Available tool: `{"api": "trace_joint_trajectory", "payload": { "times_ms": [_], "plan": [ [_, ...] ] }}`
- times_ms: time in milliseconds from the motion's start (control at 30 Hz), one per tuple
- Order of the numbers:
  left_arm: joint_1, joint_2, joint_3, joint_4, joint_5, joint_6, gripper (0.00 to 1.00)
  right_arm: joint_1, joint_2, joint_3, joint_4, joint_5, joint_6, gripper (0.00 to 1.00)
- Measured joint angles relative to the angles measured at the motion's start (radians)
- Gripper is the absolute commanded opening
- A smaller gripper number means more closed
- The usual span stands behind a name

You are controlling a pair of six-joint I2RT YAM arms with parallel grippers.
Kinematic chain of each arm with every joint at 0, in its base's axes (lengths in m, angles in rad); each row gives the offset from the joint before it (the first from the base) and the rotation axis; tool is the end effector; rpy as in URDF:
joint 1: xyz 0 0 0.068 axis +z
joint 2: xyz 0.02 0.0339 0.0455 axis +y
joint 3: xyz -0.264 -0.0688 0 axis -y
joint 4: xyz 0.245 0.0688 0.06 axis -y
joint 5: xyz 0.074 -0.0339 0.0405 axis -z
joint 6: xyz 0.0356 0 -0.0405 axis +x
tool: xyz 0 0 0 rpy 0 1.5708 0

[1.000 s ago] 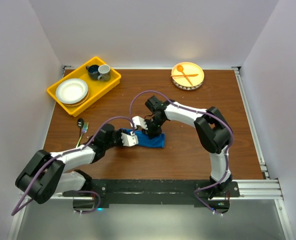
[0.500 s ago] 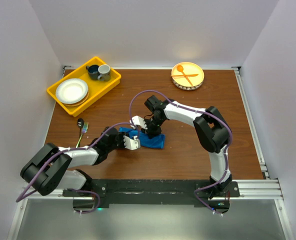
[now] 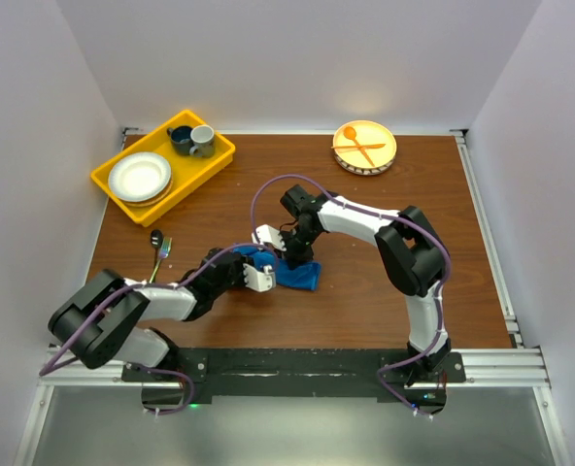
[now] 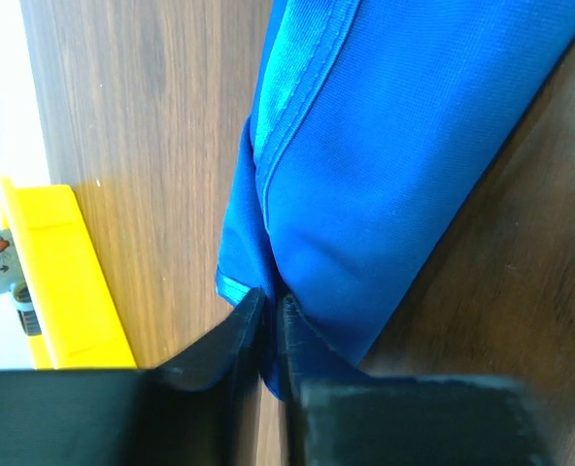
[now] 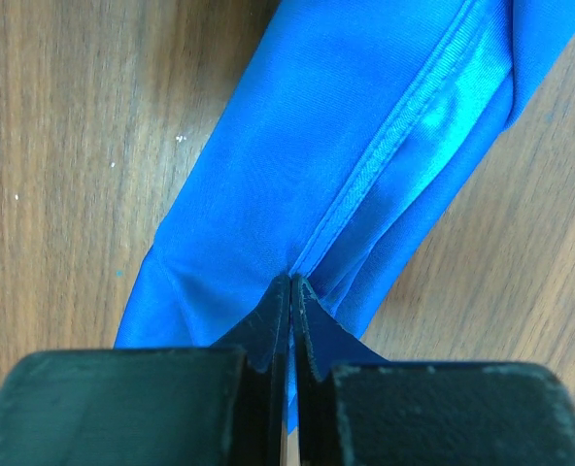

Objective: Fold the napkin into a case and place the utensils inside
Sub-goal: Stuff the top corner of the smaller-rectangle-folded napkin into the folded napkin.

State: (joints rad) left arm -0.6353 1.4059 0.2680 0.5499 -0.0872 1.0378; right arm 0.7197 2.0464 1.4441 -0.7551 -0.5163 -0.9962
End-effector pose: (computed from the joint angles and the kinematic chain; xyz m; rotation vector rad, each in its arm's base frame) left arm 0.1829 -0.1310 0.1160 1.5797 1.4942 0.3255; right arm 0.2885 0.2762 0.1563 -2.1562 1.7600 0.6866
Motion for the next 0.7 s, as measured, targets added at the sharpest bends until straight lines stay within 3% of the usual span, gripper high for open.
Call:
{"api": "trace_joint_trajectory", "payload": {
  "times_ms": [100, 433, 600, 700],
  "plan": [
    [0.0, -0.069, -0.002, -0.035, 0.004, -0.016, 0.52, 0.0, 0.002, 0.004, -0.005, 0.0, 0.0, 0.0],
    [0.0, -0.303, -0.044, -0.14, 0.064, -0.083, 0.53, 0.0, 0.016, 0.025, -0.027, 0.0, 0.005, 0.0],
    [0.009, -0.396, -0.045, -0.247, 0.126, -0.135, 0.42, 0.0, 0.017, 0.027, -0.028, 0.0, 0.005, 0.0],
    [0.089, -0.474, -0.016, -0.371, 0.22, -0.2, 0.29, 0.0, 0.017, 0.027, -0.028, 0.0, 0.006, 0.0]
  ]
}}
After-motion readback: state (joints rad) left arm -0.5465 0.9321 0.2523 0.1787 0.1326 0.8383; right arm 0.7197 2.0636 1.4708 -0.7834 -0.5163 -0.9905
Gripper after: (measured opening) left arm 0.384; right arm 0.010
